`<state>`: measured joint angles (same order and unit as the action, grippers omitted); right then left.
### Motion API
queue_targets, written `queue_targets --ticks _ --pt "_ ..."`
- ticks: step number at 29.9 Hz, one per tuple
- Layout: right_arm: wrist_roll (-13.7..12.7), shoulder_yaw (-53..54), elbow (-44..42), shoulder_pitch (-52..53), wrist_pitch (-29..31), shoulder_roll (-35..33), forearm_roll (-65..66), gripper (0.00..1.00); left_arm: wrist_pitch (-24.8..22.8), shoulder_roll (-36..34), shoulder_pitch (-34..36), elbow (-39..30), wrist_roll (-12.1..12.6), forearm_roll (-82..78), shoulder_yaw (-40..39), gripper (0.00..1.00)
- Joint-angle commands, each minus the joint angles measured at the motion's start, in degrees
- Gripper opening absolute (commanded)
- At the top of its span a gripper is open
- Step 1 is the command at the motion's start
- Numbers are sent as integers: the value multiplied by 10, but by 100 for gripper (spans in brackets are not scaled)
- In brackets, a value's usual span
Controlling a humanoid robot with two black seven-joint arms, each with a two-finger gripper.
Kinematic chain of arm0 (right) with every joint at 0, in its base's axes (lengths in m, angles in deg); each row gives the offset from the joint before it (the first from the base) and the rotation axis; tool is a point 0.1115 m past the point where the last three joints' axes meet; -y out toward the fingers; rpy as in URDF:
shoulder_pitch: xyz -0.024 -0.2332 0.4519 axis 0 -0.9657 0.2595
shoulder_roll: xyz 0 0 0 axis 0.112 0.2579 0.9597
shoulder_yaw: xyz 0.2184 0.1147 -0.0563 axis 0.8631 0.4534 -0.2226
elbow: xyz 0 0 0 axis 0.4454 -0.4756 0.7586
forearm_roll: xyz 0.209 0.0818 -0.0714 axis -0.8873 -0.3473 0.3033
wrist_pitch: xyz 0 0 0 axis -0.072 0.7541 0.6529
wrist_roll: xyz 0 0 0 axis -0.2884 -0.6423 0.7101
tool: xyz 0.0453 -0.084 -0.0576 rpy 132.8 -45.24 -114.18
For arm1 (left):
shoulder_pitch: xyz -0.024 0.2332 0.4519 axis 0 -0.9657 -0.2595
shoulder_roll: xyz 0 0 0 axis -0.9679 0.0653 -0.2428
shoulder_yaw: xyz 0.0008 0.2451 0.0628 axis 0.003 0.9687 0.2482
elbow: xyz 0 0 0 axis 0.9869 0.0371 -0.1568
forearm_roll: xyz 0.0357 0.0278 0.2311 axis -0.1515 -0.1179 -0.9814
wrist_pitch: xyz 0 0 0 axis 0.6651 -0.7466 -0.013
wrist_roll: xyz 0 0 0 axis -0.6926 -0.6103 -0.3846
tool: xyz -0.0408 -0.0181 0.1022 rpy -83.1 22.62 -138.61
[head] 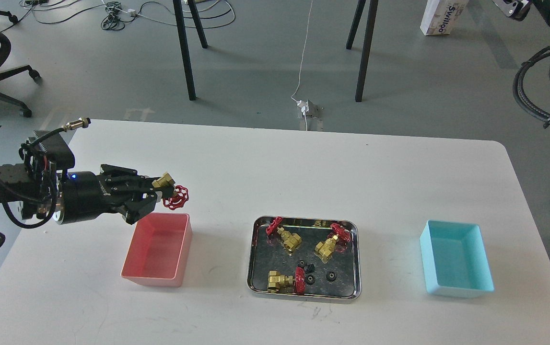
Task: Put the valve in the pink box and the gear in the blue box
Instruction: 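Carry the valve over the pink box and lower it inside, then open the left gripper and withdraw it up from the pink box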
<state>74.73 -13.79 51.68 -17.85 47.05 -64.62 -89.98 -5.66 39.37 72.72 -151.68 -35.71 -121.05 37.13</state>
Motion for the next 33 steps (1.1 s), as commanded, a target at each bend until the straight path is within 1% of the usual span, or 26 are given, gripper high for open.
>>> queue_targets --ticks 1,9,12,16,20,26,33 --pt "0 0 0 -9 1 1 0 100 0 -32 -40 4 0 -6 -7 21" --pt "0 1 0 -26 7 -7 0 100 0 -31 -150 16 0 -27 -66 21" --pt "-1 1 0 -33 7 -7 0 100 0 -24 -175 41 0 -27 -81 21" --pt "-1 3 1 -39 7 -9 0 100 0 6 -199 80 0 -25 -93 21" --pt "0 5 1 -42 8 -9 0 100 0 14 -208 104 0 -22 -93 21" --pt "0 7 1 -54 9 -9 -1 100 0 27 -208 107 0 -22 -92 22" --pt "2 8 1 -66 9 -9 0 100 0 43 -208 119 0 -22 -91 27"
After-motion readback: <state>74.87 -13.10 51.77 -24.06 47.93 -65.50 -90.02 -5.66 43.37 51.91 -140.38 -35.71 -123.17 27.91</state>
